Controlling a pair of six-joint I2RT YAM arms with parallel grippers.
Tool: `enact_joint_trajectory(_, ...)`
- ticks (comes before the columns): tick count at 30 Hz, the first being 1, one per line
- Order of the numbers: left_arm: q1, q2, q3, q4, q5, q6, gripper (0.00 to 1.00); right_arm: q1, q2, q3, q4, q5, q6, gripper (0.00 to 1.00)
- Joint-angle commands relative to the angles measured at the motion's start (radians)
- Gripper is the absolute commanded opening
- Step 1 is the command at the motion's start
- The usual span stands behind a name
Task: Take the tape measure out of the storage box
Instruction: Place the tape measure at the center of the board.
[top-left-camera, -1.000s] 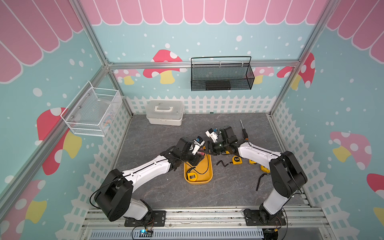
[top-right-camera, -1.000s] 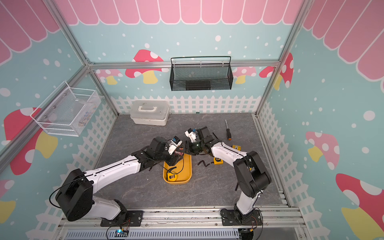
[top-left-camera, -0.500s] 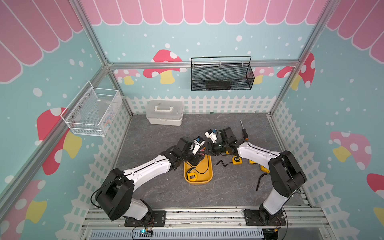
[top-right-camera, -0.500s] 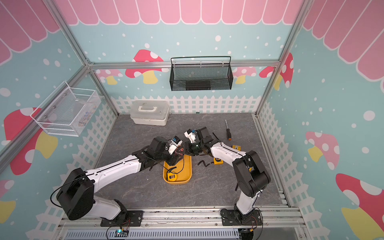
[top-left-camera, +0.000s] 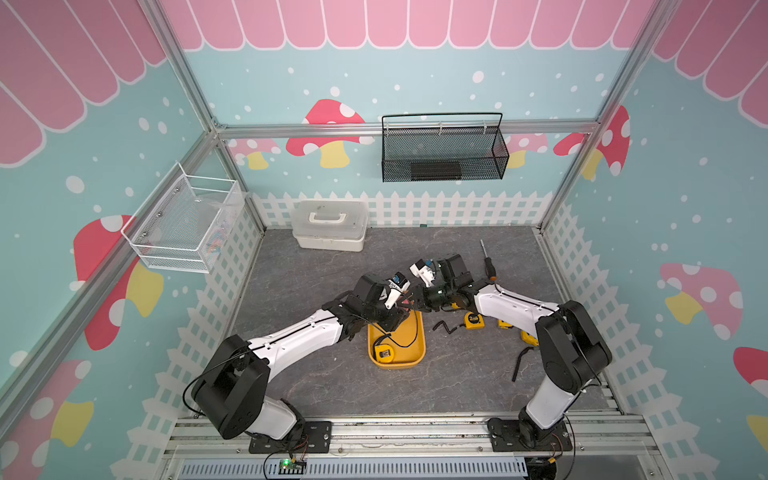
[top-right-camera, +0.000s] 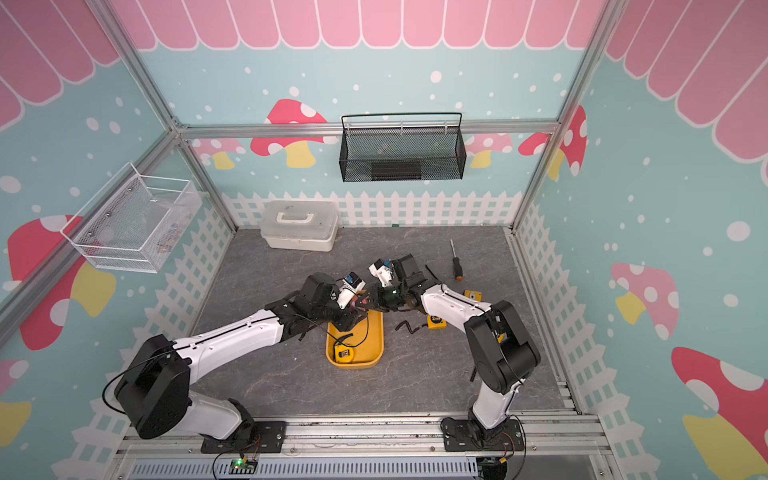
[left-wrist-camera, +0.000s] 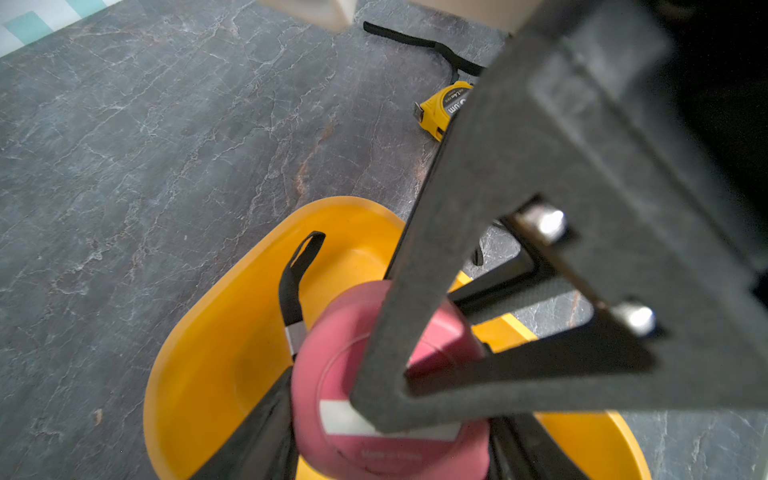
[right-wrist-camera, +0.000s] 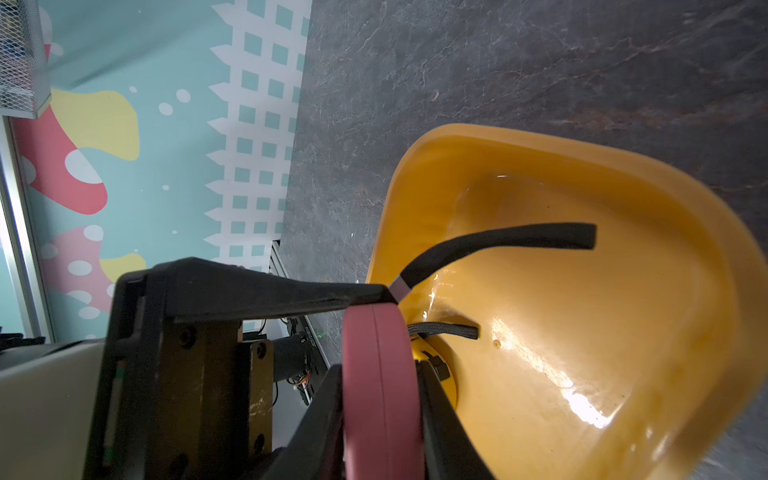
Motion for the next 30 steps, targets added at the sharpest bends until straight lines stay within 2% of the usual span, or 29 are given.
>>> enact_joint_trajectory(1,0.006,0.008,0.034,0.023,0.009,0.016,0.61,0.01,0.008,0.023,-0.008,-0.02,-0.01,0.27)
enact_joint_trajectory(17,0.01,-0.019,0.019,-0.001,-0.032,0.013,0.7,0.01,0.008,0.022,-0.007,-0.02,-0.007,0.23)
enact_joint_trajectory(23,0.01,-0.082,-0.004,-0.029,-0.013,0.025,0.76,0.009,0.01,0.026,-0.007,-0.013,-0.006,0.22)
enact_joint_trajectory(30,0.01,-0.172,-0.032,-0.095,0.02,0.037,0.78,0.004,0.008,0.05,-0.026,-0.015,-0.02,0.22)
